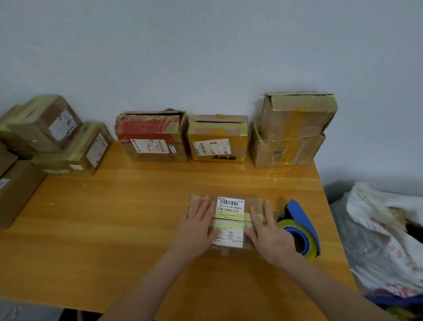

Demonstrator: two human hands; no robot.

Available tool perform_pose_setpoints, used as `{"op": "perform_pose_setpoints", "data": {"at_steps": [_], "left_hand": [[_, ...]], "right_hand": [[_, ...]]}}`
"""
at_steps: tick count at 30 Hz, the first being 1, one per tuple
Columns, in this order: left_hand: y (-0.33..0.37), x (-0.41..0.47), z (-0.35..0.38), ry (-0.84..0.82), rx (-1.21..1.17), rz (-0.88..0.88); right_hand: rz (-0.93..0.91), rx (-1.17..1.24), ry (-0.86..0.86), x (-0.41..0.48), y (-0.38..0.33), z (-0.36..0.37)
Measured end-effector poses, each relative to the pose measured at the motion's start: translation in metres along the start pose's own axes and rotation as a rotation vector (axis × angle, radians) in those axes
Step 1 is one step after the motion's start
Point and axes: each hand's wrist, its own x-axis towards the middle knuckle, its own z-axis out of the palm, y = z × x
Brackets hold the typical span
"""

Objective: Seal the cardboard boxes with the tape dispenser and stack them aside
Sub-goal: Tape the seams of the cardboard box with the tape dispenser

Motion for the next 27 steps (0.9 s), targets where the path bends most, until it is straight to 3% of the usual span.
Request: {"op": "perform_pose_setpoints", "data": {"at_steps": [4, 7, 9, 11, 14, 17, 24, 27], "left_hand": [[-0.003, 0.002, 0.008, -0.148, -0.058, 0.047], [-0.010, 0.002, 0.006, -0.197, -0.034, 0.099], [-0.010, 0.002, 0.005, -0.205, -0.018, 0.102], [-0.009, 0.001, 0.006, -0.186, -0.022, 0.091], [-0.009, 0.000, 0.007, -0.161, -0.065, 0.055], [-0.010, 0.002, 0.005, -0.144, -0.120, 0.027], [-0.012, -0.004, -0.002, -0.185, -0.060, -0.063], [-0.009, -0.006, -0.003, -0.203, -0.075, -0.095]], "right_hand": [[-0.005, 0.033, -0.029, 0.003, 0.001, -0.003], [-0.005, 0.216, 0.077, 0.003, 0.012, -0.015], [0.090, 0.374, 0.255, 0.000, 0.031, -0.022], [0.307, 0.431, 0.335, -0.002, 0.061, -0.024], [0.571, 0.479, 0.102, -0.004, 0.097, -0.014], [0.636, 0.703, -0.074, -0.002, 0.109, 0.004], [0.592, 0.877, 0.014, 0.004, 0.116, 0.002], [0.558, 1.054, -0.032, 0.004, 0.114, -0.014]]}}
